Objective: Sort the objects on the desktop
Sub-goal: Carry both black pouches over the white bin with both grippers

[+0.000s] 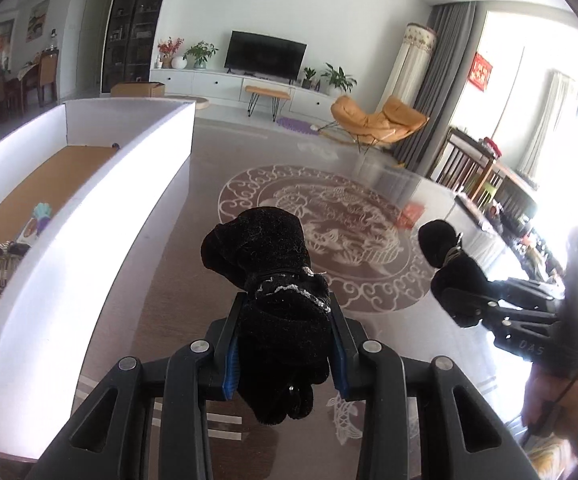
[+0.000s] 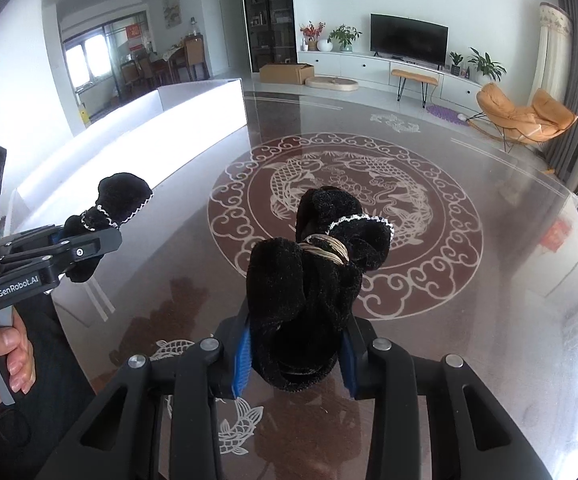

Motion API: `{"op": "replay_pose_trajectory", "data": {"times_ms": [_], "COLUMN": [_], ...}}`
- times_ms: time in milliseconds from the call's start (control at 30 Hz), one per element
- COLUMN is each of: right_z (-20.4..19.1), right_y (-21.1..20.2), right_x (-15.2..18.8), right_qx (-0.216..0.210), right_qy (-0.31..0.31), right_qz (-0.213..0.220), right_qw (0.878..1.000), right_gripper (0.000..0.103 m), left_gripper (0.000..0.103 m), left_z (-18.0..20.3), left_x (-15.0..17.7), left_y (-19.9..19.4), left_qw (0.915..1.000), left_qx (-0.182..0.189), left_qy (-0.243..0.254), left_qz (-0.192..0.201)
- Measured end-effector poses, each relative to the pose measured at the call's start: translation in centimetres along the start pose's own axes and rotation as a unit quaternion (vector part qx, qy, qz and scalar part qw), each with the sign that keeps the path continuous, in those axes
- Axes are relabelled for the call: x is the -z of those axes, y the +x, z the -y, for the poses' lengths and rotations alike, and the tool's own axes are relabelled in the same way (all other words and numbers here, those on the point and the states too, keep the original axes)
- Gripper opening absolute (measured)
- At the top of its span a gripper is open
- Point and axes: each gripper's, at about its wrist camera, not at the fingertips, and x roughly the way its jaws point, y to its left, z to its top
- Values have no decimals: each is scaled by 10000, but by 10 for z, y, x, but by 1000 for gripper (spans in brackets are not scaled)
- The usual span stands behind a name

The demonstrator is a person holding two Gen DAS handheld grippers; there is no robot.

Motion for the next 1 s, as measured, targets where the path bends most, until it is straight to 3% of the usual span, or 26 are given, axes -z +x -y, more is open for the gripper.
{"op": "replay_pose_trajectory", "data": {"times_ms": [167, 300, 500, 633, 733, 767, 800, 833, 867, 933, 1000], "right_z": [-30, -87, -206, -279, -321, -330, -338, -345, -348, -349, -343], "right_y": [-13, -10, 35, 92, 134, 145, 155, 164, 171, 176, 172], "right_x": [-42, -95, -163, -185, -186, -185, -183, -182, -182, -181, -183], "right_qx": [-365, -812, -1666, -2148, -2313, -2316, -2339, -2338, -2303, -2235, -2237], "right_qy": [-197, -587, -1107, -1246, -1354, -1385, -1408, -1432, -1458, -1478, -1400], "right_qz": [252, 511, 383, -170, -681, -803, -940, -1069, -1140, -1125, -1026], "right_qw": [9988, 9937, 9790, 9685, 9610, 9595, 9574, 9557, 9553, 9568, 9591], "right_gripper": [36, 36, 36, 37, 37, 40, 49, 56, 72, 79, 85], "left_gripper": [35, 36, 35, 36, 39, 43, 47, 60, 68, 76, 77], "left_z": [-36, -100, -221, -271, -285, -288, -290, -293, -295, -299, -299], "left_x": [-43, -76, -88, -67, -55, -52, -50, -47, -45, -40, -39], "left_y": [-59, -86, -83, -69, -61, -60, -59, -58, -58, -60, -64], "left_qw": [9978, 9951, 9842, 9750, 9704, 9694, 9681, 9664, 9638, 9604, 9587], "left_qx": [16, -524, -1396, -1627, -1785, -1811, -1827, -1846, -1917, -1987, -2021], "left_qy": [-335, -518, -1086, -1456, -1507, -1534, -1588, -1659, -1731, -1856, -1939], "left_qz": [573, 653, 76, -407, -610, -628, -650, -666, -663, -604, -485]}}
